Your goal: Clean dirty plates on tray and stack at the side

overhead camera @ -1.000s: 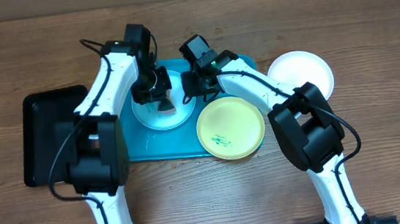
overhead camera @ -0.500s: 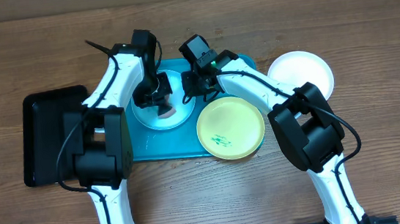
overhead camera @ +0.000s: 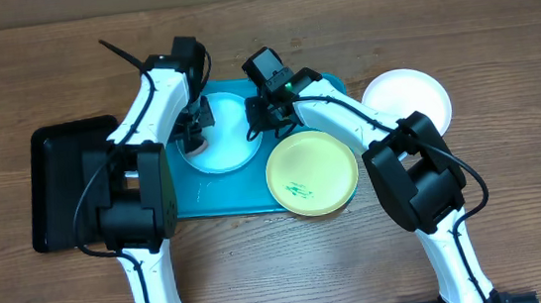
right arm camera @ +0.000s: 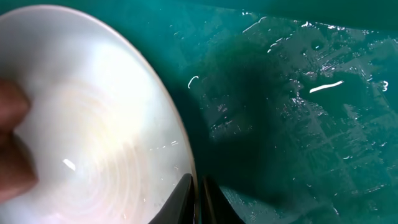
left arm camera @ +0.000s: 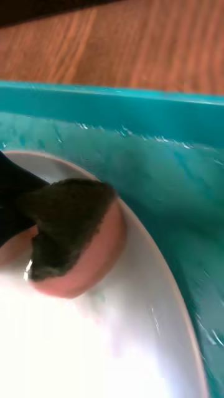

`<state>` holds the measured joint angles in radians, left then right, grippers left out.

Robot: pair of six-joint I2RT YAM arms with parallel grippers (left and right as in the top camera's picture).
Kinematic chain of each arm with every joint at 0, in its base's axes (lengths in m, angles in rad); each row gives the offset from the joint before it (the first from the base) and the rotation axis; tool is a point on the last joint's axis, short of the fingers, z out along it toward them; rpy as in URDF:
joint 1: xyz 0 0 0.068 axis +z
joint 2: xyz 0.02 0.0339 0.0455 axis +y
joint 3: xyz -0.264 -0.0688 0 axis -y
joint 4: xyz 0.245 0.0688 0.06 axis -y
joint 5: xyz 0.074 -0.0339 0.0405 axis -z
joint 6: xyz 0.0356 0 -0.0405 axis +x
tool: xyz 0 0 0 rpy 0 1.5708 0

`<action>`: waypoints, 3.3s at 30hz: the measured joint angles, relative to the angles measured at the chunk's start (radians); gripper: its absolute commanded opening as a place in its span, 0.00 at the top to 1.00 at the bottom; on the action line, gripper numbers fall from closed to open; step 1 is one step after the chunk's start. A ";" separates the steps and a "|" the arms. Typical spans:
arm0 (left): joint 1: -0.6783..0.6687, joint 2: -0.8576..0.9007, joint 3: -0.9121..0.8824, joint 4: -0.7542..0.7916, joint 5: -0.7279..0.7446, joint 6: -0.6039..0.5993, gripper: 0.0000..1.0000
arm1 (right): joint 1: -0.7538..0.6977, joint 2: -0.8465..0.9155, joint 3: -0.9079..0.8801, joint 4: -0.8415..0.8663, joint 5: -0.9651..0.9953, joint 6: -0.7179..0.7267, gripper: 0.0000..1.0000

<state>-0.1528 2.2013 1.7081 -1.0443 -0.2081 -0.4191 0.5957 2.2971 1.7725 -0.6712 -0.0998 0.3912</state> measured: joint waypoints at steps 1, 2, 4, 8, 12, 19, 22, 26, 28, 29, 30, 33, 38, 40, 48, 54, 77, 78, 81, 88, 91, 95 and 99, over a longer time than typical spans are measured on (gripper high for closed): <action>0.002 0.000 0.004 0.013 0.031 0.000 0.96 | 0.000 0.000 0.000 -0.001 0.000 0.000 0.93; 0.003 0.000 0.006 0.028 0.073 0.000 0.96 | 0.000 0.000 0.000 -0.001 0.001 0.000 0.93; 0.005 0.000 0.006 0.060 0.168 0.000 0.96 | 0.000 0.000 0.000 -0.001 0.004 0.000 0.93; 0.008 0.010 0.005 0.098 0.323 0.001 0.96 | -0.002 0.000 0.000 -0.002 0.013 0.000 0.93; 0.002 0.023 0.006 0.100 0.408 0.031 0.96 | -0.014 0.000 0.000 -0.004 0.029 0.000 0.93; -0.009 0.028 0.006 0.059 0.512 0.183 0.96 | -0.021 0.000 0.000 -0.005 0.033 0.000 0.93; -0.005 0.038 0.008 0.016 0.615 0.276 0.96 | -0.021 0.000 0.000 -0.004 0.032 0.000 0.93; 0.017 0.058 0.014 0.002 0.751 0.371 0.96 | -0.020 0.000 0.000 -0.003 0.032 0.000 0.93; 0.030 0.062 0.016 0.009 0.784 0.389 0.96 | -0.020 0.000 0.000 -0.003 0.032 0.000 0.93; 0.037 0.062 0.016 0.014 0.788 0.393 0.96 | -0.020 0.000 0.000 -0.003 0.031 0.000 0.93; 0.043 0.062 0.018 0.019 0.786 0.393 0.96 | -0.020 0.000 0.000 -0.002 0.031 0.000 0.93; 0.057 0.062 0.021 0.024 0.729 0.385 0.96 | -0.019 0.000 0.000 -0.002 0.026 0.000 0.93; 0.062 0.061 0.037 -0.016 0.497 0.283 0.96 | -0.012 0.000 0.000 0.002 0.011 0.000 0.93; 0.049 0.057 0.049 -0.043 0.384 0.211 0.96 | -0.003 0.000 0.000 0.005 0.000 0.000 0.96; 0.049 0.050 0.060 -0.114 0.031 0.014 0.96 | 0.002 0.000 0.000 0.006 -0.010 0.000 0.96; 0.049 0.014 0.066 -0.117 -0.052 -0.039 0.96 | 0.009 -0.002 0.000 0.003 -0.025 0.001 0.96; 0.679 -0.330 0.088 -0.258 0.248 -0.081 0.96 | 0.369 -0.277 0.084 0.121 0.922 -0.639 0.96; 0.700 -0.330 0.088 -0.259 0.260 -0.081 0.96 | 0.392 -0.277 0.084 0.154 0.986 -0.695 0.96; 0.753 -0.330 0.088 -0.269 0.288 -0.081 0.96 | 0.430 -0.277 0.085 0.231 1.114 -0.829 0.96; 0.789 -0.330 0.088 -0.271 0.315 -0.081 0.96 | 0.462 -0.277 0.085 0.412 1.324 -1.136 0.96; 0.788 -0.330 0.088 -0.271 0.322 -0.081 0.96 | 0.463 -0.277 0.085 0.455 1.378 -1.192 0.96; 0.788 -0.330 0.088 -0.272 0.328 -0.080 0.96 | 0.459 -0.280 0.095 0.237 1.348 -1.057 0.96; 0.787 -0.330 0.088 -0.274 0.332 -0.080 0.96 | 0.424 -0.275 0.089 -0.147 1.012 -0.909 0.96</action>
<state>0.6346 1.8713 1.7958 -1.3178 0.1234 -0.4992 1.0199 2.0224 1.8618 -0.8181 0.9119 -0.5179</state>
